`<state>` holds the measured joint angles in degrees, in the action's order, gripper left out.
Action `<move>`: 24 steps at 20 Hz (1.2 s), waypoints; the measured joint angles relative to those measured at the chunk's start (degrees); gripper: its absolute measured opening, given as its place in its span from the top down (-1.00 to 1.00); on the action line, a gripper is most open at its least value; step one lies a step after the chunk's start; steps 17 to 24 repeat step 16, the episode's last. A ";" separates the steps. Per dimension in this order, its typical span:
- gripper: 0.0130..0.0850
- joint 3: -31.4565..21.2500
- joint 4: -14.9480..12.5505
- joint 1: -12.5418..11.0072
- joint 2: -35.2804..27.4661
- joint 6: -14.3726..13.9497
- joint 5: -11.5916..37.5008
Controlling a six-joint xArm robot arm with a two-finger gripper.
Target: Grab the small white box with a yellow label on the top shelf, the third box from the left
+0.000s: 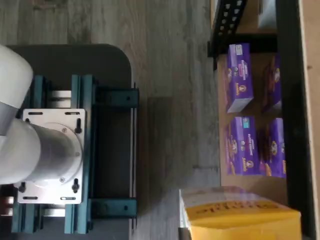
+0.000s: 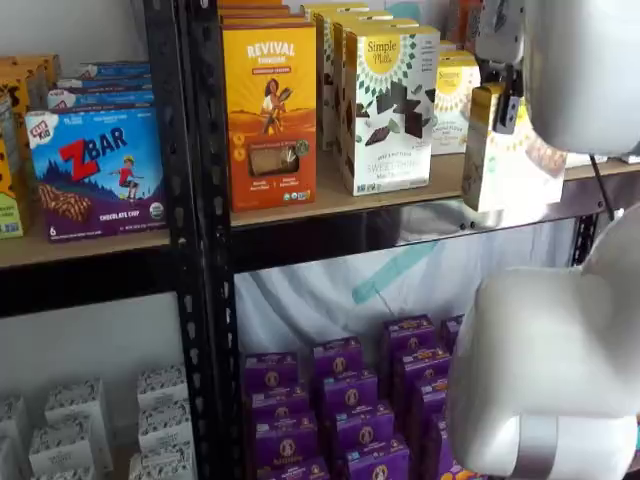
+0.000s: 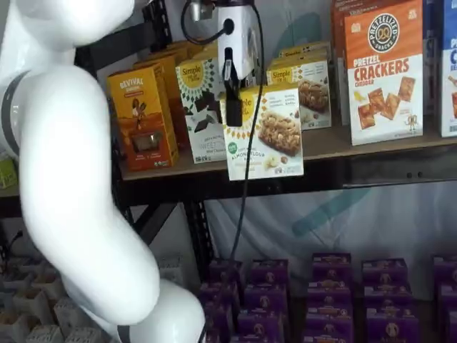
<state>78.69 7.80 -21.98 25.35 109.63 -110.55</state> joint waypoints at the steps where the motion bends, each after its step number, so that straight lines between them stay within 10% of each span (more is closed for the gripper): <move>1: 0.44 -0.61 -0.05 0.33 0.67 -0.32 -0.21; 24: 0.44 -7.17 -0.58 4.12 7.01 -3.95 -0.08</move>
